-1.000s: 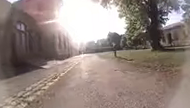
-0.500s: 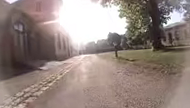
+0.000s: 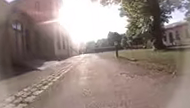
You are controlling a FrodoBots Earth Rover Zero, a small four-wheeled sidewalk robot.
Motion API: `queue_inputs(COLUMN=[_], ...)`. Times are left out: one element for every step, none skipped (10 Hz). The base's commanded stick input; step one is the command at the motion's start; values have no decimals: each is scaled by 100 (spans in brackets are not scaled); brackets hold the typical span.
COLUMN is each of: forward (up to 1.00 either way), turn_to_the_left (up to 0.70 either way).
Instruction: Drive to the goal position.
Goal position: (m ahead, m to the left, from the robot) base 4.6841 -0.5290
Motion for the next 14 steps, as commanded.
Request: queue_inputs(forward=[60,60,60,60,60,60,60,60,60,60,60,60,60,60], turn_to_the_left=[0,0,0,0,0,0,0,0,0,0,0,0,0,0])
